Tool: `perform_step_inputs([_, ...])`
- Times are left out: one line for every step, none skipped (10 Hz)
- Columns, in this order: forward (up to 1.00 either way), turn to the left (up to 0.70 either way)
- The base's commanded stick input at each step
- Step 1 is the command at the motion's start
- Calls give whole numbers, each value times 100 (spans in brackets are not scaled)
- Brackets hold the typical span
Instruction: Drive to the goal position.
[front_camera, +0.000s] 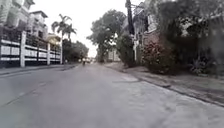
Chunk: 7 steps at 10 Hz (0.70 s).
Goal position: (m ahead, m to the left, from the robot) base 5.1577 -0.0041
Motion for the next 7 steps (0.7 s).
perform_step_inputs([100,0])
perform_step_inputs([100,0])
perform_step_inputs([100,0])
perform_step_inputs([100,0])
perform_step_inputs([100,0])
perform_step_inputs([100,0])
perform_step_inputs([100,0])
